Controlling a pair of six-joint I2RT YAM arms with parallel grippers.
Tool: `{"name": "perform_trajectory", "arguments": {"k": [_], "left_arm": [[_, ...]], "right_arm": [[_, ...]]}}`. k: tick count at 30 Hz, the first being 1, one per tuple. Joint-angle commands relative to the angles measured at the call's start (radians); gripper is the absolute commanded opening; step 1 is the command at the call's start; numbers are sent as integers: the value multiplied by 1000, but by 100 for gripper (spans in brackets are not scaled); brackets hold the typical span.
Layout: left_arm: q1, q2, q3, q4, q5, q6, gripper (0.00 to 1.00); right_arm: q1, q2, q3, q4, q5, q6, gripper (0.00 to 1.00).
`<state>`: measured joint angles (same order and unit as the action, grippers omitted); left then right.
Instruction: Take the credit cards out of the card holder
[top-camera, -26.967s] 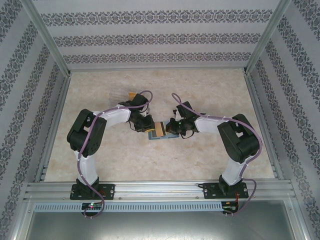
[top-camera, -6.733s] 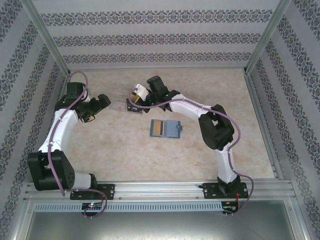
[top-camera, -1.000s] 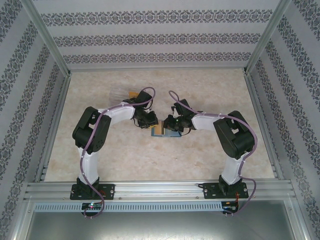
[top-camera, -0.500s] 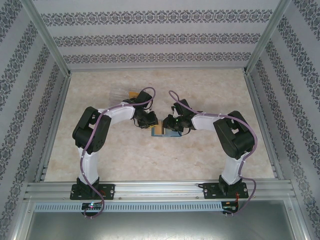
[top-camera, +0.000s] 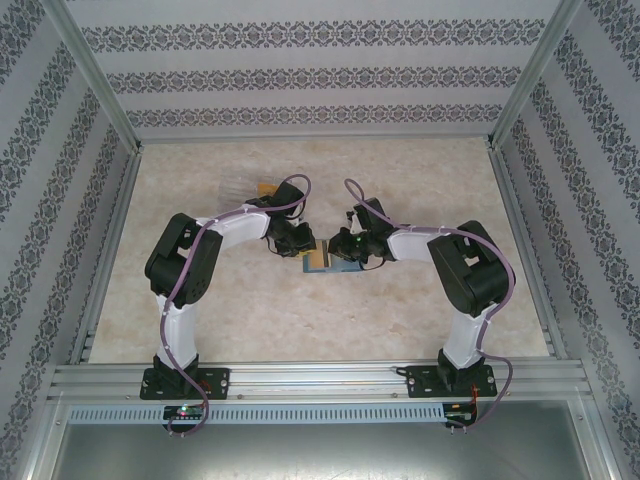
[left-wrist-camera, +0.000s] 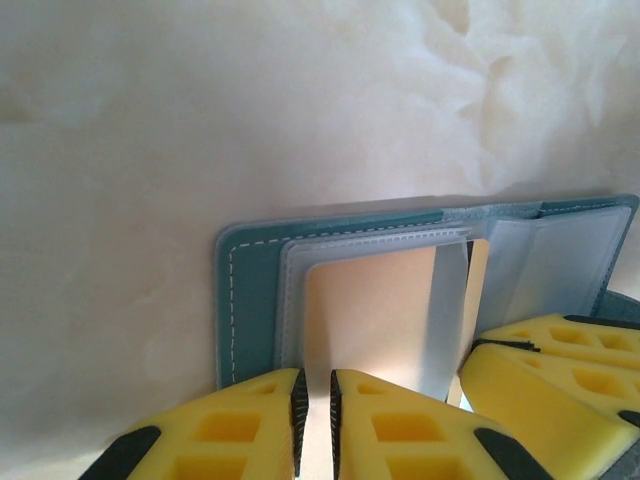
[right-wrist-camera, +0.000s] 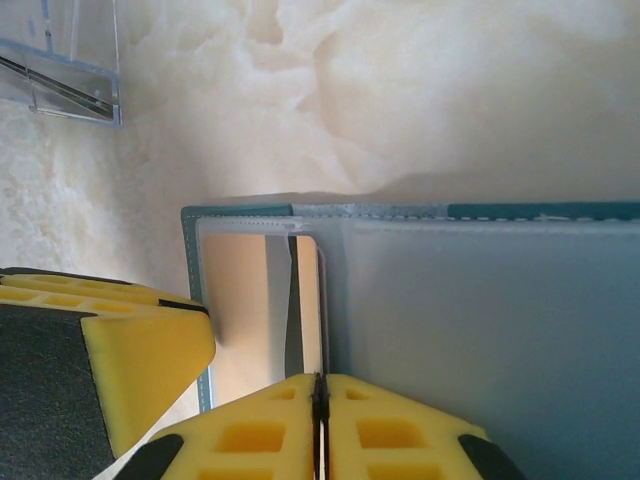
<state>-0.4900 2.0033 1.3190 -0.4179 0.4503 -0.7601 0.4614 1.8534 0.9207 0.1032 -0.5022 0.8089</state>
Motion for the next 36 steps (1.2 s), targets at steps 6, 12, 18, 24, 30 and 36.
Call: {"name": "perform_trajectory", "arguments": {"k": [6, 12, 18, 24, 30, 36], "left_arm": [[-5, 23, -20, -43, -37, 9, 20], [-5, -4, -6, -56, -48, 18, 27], [-5, 17, 0, -56, -35, 18, 22], [-5, 30, -13, -49, -27, 19, 20], [-5, 32, -32, -55, -40, 28, 20], [-6, 35, -42, -45, -33, 24, 20]], "right_arm": [[-13, -44, -34, 63, -24, -7, 0], [-35, -110, -85, 51, 46, -44, 0], [-28, -74, -69, 48, -15, -34, 0], [1, -32, -36, 11, -55, -34, 16], [3, -7, -16, -39, -22, -46, 19], [6, 22, 1, -43, -46, -53, 19]]}}
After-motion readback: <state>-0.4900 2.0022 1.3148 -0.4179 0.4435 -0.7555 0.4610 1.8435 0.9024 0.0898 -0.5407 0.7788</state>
